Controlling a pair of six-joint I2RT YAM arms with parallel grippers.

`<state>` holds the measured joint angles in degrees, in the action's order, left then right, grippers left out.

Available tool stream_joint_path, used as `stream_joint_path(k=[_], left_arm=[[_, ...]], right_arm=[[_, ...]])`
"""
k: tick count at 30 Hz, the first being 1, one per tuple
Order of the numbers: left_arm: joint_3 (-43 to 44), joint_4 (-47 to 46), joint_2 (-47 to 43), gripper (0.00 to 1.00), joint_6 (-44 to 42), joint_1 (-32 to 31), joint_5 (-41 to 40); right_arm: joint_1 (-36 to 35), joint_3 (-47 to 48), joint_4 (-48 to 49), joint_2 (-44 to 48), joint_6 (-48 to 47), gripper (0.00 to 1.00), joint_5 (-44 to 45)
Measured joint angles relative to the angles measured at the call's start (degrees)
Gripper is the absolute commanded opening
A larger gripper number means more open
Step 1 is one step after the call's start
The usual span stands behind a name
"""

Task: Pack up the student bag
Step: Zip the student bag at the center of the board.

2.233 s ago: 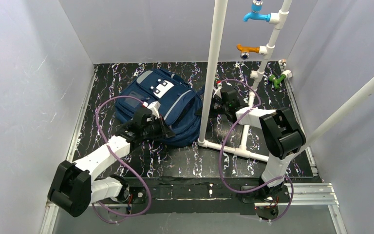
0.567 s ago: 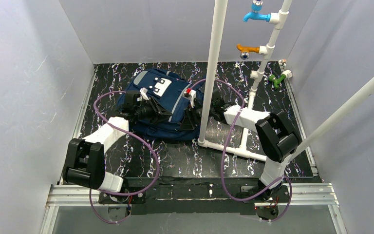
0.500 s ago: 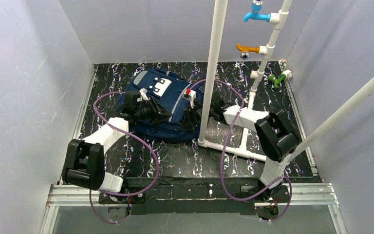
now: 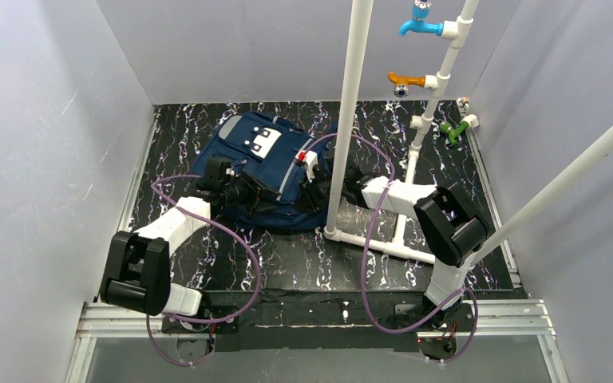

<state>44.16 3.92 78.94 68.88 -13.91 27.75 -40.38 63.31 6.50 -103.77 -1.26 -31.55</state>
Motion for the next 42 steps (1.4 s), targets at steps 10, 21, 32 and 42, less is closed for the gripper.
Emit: stream_joint_path(k=[10,21,32,42], left_arm=[[-1.7,-5.2,4.3,0.43,6.9,-4.0,-1.5],[-4.5,-10.4,1.4,0.00,2.8,-4.5,-6.4],[-9.2,-12.2,-4.5,0.00,-2.7,-2.3,-6.8],[-9.2,-4.2,-11.4,0.00,-10.3,-0.1,-8.0]], right_arm=[[-1.5,-3.3,4.1,1.2,0.7,0.01,4.9],[-2.8,-3.3,3.0,3.1,4.3,0.01,6.4],[-4.3,-2.6,-7.4,11.0,-4.3,0.01,22.3],[-2.5,0.3,-9.4,9.8,-7.1,0.01,27.9]])
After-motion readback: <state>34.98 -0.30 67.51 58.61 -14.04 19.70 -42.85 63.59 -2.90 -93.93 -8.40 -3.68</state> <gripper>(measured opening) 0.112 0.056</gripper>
